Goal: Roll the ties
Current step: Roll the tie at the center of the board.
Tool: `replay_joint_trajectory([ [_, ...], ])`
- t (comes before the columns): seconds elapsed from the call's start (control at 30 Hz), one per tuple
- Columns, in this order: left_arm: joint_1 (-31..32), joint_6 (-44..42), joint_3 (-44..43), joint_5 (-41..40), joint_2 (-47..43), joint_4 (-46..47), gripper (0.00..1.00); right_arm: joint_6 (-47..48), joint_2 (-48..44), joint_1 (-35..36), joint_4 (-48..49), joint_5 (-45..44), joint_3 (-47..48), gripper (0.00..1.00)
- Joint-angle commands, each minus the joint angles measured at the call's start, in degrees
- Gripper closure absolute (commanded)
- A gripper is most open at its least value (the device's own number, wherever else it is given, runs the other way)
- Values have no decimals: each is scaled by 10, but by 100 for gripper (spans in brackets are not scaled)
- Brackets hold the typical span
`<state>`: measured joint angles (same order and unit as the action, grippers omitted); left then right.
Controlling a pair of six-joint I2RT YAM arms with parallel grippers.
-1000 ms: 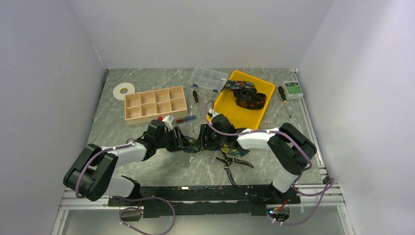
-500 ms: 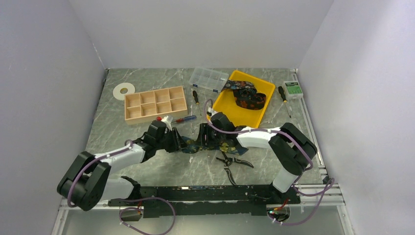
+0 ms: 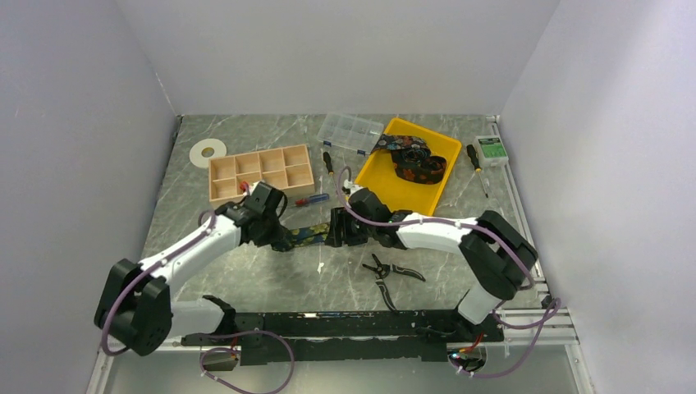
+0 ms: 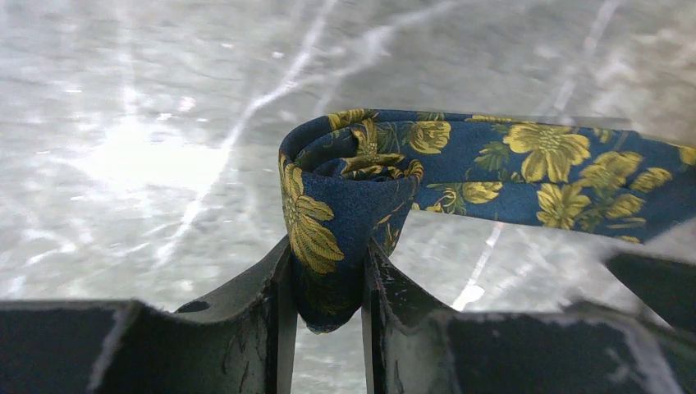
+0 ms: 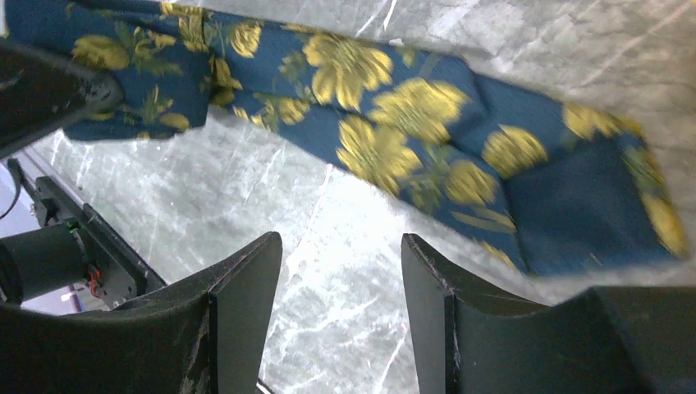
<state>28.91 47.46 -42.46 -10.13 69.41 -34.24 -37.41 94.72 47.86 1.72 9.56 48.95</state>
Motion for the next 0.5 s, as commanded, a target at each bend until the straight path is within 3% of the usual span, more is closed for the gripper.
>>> replay_joint_trajectory([
  [0.0, 0, -8, -75, -129, 62, -151, 97, 14, -80, 0, -8, -34, -30, 40],
  [0.3, 2, -8, -183, -218, 215, -240, 97, 19, -205, 0, -33, -68, -105, 39],
  [0.47, 38, 35, -245, -272, 290, -297, 97, 23, -241, 0, -38, -82, -132, 39],
])
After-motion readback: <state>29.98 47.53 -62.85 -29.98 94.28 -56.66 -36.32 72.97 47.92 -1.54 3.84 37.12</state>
